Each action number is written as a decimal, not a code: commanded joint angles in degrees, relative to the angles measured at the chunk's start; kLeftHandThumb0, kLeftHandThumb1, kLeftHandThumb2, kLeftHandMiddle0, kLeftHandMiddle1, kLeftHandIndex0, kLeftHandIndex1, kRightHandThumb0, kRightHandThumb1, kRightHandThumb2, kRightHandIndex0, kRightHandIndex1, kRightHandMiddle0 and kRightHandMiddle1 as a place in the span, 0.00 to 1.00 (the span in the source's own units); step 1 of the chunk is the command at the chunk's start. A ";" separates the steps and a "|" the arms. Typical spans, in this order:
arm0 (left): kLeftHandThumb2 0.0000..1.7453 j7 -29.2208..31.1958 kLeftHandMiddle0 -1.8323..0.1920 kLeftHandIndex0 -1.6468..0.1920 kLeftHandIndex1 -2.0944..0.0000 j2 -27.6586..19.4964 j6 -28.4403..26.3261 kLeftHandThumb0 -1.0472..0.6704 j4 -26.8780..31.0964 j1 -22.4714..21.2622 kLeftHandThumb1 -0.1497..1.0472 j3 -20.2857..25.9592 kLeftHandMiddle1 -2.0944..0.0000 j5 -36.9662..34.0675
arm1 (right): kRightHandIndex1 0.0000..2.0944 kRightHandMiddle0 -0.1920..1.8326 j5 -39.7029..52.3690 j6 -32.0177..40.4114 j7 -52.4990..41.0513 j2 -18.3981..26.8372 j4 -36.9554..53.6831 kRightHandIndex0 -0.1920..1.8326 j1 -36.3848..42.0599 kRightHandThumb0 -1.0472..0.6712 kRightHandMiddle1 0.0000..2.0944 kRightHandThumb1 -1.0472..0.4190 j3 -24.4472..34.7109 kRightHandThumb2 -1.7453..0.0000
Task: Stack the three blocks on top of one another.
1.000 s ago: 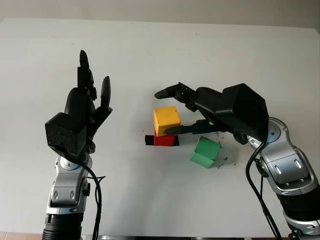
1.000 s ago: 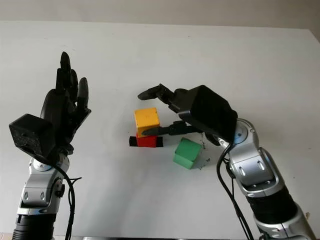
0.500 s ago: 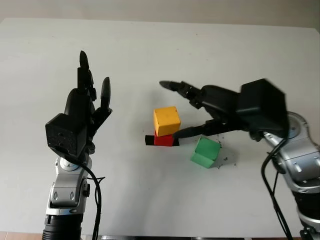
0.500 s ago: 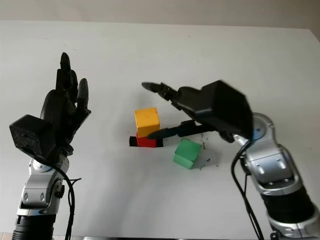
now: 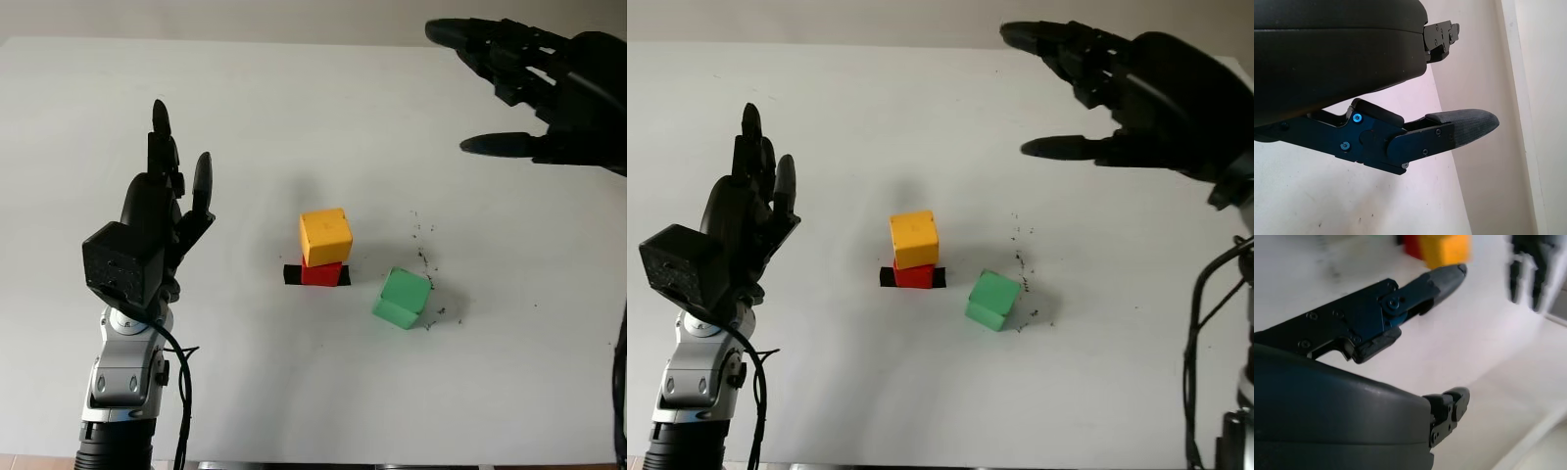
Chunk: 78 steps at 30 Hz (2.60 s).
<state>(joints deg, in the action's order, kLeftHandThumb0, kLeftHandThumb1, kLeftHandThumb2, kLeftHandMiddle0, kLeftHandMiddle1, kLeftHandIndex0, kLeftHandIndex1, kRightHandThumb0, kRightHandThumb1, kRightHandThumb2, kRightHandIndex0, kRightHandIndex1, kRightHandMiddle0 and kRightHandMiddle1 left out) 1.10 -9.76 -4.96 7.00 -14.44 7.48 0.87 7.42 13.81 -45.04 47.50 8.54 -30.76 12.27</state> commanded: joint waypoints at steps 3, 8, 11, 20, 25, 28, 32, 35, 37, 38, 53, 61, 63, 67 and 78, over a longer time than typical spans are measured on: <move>0.38 0.85 1.00 1.00 1.00 -1.12 0.66 0.18 0.33 -0.54 1.00 0.60 1.00 -0.49 | 0.03 0.31 -7.37 -22.40 -3.09 4.58 -5.82 0.14 2.12 0.17 0.09 0.14 -4.15 0.97; 0.38 1.25 1.00 1.00 1.00 -1.57 0.46 0.18 0.28 -0.92 1.00 0.81 1.00 -1.20 | 0.02 0.31 -12.51 -38.48 -6.68 7.77 -9.39 0.10 -0.48 0.17 0.07 0.09 -9.45 0.96; 0.38 1.31 1.00 1.00 1.00 -1.80 0.73 0.18 0.16 -1.06 1.00 0.76 1.00 -1.15 | 0.02 0.32 -15.43 -47.85 -6.75 8.43 -11.34 0.10 -2.33 0.17 0.07 0.07 -12.10 0.96; 0.37 0.86 1.00 1.00 1.00 -1.50 0.28 0.17 0.50 -1.01 1.00 0.65 1.00 -0.97 | 0.02 0.33 -20.66 -57.27 -4.00 7.82 -11.22 0.10 -2.68 0.24 0.06 0.12 -15.92 0.98; 0.37 0.63 1.00 1.00 1.00 -1.26 0.77 0.17 0.36 -0.88 1.00 0.62 1.00 -0.99 | 0.02 0.34 -22.11 -59.82 -1.48 7.39 -12.44 0.09 -1.12 0.25 0.06 0.12 -17.37 0.97; 0.37 0.79 1.00 1.00 1.00 -1.74 0.58 0.17 0.51 -0.62 1.00 0.40 1.00 -0.45 | 0.02 0.34 -22.67 -60.48 -0.25 7.31 -12.97 0.08 -0.08 0.27 0.06 0.13 -17.93 0.97; 0.37 0.48 1.00 1.00 1.00 -1.53 -0.07 0.18 0.73 -0.58 1.00 0.41 1.00 -0.11 | 0.02 0.35 -23.58 -61.35 1.06 7.30 -13.85 0.08 0.56 0.28 0.06 0.13 -18.71 0.97; 0.37 0.48 1.00 1.00 1.00 -1.57 0.24 0.18 0.43 -0.58 1.00 0.37 1.00 0.03 | 0.02 0.37 -24.53 -62.20 2.56 6.98 -14.77 0.08 1.06 0.29 0.06 0.13 -19.06 0.97; 0.37 0.66 1.00 1.00 1.00 -1.54 0.41 0.18 0.42 -0.48 1.00 0.45 1.00 -0.12 | 0.02 0.37 -25.05 -62.74 3.35 6.85 -15.29 0.08 1.25 0.29 0.07 0.12 -19.40 0.97; 0.37 0.67 1.00 1.00 1.00 -1.56 0.24 0.18 0.55 -0.43 1.00 0.45 1.00 -0.08 | 0.02 0.37 -25.21 -63.38 3.79 6.76 -15.70 0.08 1.26 0.29 0.07 0.12 -19.58 0.97; 0.37 0.46 1.00 1.00 1.00 -1.60 -0.80 0.18 1.15 -0.30 1.00 0.33 1.00 0.43 | 0.03 0.39 -28.77 -67.03 11.13 4.59 -18.37 0.10 3.79 0.27 0.09 0.11 -20.59 0.97; 0.37 0.77 1.00 1.00 1.00 -1.47 -1.44 0.18 1.75 -0.02 1.00 0.31 1.00 0.32 | 0.03 0.39 -28.27 -67.24 11.95 4.02 -18.60 0.11 3.62 0.30 0.10 0.09 -21.32 0.96; 0.37 0.69 1.00 1.00 1.00 -1.28 -1.76 0.18 1.94 0.03 1.00 0.32 1.00 0.19 | 0.03 0.40 -28.10 -67.66 12.38 3.75 -18.99 0.12 3.57 0.31 0.11 0.09 -21.38 0.96; 0.37 0.66 1.00 1.00 1.00 -1.16 -1.54 0.19 1.82 0.12 1.00 0.30 1.00 0.02 | 0.04 0.40 -28.16 -69.40 14.00 2.90 -20.44 0.16 3.35 0.34 0.32 0.07 -21.31 0.97; 0.37 0.76 1.00 1.00 1.00 -1.44 -1.83 0.18 1.75 -0.02 1.00 0.20 1.00 0.18 | 0.04 0.37 -34.22 -73.01 18.42 3.56 -22.29 0.22 1.58 0.39 0.56 0.10 -20.74 0.97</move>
<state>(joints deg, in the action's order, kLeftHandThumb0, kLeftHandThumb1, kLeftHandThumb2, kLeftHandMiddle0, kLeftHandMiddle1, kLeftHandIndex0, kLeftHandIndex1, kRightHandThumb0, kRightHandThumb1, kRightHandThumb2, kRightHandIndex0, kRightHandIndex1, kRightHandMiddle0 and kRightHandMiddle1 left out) 1.83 -10.96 -6.96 7.81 -14.83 7.72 1.01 -26.04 -58.52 -27.14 50.48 -13.15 -28.66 -8.80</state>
